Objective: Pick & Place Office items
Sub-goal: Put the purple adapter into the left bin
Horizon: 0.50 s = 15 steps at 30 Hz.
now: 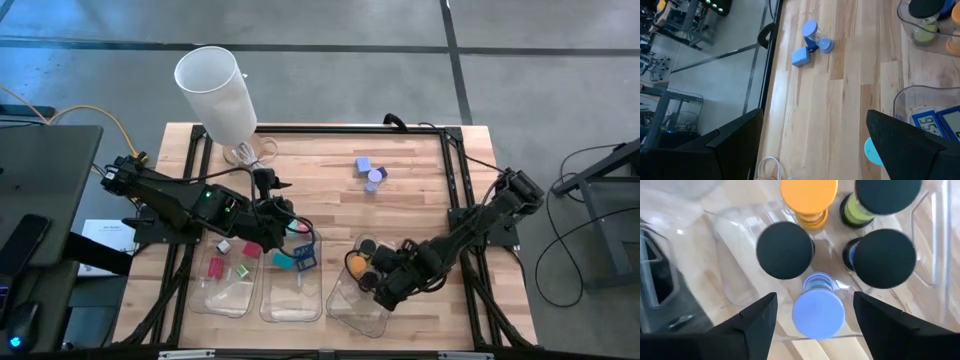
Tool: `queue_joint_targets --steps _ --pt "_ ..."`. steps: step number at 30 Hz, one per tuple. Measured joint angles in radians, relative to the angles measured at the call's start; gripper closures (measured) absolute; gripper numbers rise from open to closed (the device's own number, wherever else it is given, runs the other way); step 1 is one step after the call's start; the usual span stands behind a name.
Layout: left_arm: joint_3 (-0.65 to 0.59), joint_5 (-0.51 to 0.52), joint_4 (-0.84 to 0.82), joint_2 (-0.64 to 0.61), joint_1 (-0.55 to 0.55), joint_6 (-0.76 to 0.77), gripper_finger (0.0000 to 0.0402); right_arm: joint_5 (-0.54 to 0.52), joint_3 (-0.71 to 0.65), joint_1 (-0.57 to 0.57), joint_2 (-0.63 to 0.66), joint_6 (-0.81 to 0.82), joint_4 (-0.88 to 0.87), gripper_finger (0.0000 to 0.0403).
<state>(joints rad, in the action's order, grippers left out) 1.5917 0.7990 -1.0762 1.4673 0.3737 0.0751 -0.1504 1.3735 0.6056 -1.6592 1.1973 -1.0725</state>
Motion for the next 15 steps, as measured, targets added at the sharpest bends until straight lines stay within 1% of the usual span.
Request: queue_joint_targets --steps 4,7,9,11,15 --pt "0.000 -0.015 -0.021 0.000 0.000 -0.024 0.0054 -0.058 0.000 -0.003 0.062 -0.011 -0.001 0.0151" --pt "0.000 -0.025 -0.037 -0.014 0.000 -0.050 0.0054 -0.135 0.000 -0.005 0.120 -0.036 -0.003 0.0151" --pt "0.000 -0.033 -0.058 -0.039 -0.002 -0.069 0.0054 -0.212 0.000 -0.006 0.160 -0.059 -0.002 0.0151" --pt "0.000 -0.079 -0.076 -0.069 -0.017 -0.093 0.0054 -0.306 0.000 -0.016 0.197 -0.084 0.000 0.0151" --pt "0.000 -0.243 -0.105 -0.130 -0.083 -0.137 0.0054 -0.486 0.000 -0.051 0.248 -0.185 0.014 0.0151"
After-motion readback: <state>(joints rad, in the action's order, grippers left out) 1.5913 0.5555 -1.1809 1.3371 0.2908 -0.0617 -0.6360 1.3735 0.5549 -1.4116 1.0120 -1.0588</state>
